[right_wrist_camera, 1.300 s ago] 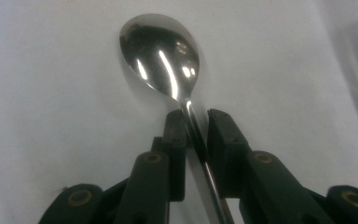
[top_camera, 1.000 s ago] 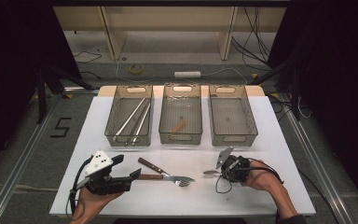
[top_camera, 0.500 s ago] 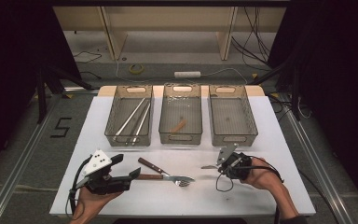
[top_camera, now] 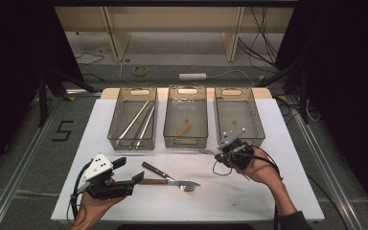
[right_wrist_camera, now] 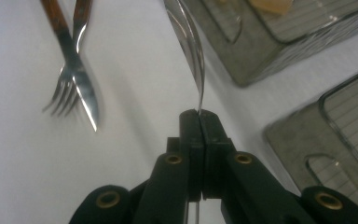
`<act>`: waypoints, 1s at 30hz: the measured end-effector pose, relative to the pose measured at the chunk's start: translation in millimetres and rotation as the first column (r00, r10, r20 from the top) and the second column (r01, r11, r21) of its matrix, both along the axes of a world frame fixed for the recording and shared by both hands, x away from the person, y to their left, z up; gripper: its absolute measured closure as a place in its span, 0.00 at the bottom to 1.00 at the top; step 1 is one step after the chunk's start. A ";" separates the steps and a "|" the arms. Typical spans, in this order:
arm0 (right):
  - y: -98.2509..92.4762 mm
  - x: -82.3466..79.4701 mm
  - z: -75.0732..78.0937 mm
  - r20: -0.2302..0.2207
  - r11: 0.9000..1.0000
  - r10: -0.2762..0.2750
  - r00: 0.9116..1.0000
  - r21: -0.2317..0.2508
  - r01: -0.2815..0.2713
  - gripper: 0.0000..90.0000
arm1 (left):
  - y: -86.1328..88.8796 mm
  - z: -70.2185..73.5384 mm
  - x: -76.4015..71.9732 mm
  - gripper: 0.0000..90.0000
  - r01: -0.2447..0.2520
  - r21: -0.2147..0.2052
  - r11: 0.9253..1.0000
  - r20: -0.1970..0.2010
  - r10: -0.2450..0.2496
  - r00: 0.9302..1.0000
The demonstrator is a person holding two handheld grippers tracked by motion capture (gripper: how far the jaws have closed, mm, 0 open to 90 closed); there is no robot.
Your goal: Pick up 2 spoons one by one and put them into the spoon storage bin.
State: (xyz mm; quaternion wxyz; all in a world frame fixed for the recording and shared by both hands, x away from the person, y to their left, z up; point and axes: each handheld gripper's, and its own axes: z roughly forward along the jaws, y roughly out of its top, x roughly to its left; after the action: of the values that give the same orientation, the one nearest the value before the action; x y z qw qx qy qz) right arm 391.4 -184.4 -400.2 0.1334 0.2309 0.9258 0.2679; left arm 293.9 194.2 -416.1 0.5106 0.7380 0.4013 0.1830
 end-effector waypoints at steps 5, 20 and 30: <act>9.8 9.4 7.7 0.002 0.999 -0.022 1.000 0.040 0.022 1.00 | 0.1 -0.4 0.3 0.20 0.002 0.004 1.000 0.000 -0.002 1.000; 37.0 48.1 33.4 0.008 0.981 -0.095 0.995 0.169 0.092 1.00 | -3.1 -1.7 0.0 0.19 0.016 0.012 1.000 -0.002 -0.016 1.000; 53.2 77.2 47.1 -0.005 0.961 -0.145 0.989 0.235 0.142 1.00 | -3.5 -1.7 -0.3 0.19 0.018 0.011 1.000 0.004 -0.018 1.000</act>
State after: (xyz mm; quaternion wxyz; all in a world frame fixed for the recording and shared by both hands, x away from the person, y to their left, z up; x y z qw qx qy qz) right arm 468.6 -131.2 -353.0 0.1300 0.3101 0.8675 0.3666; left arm 293.6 190.7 -417.8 0.5088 0.7442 0.3927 0.1821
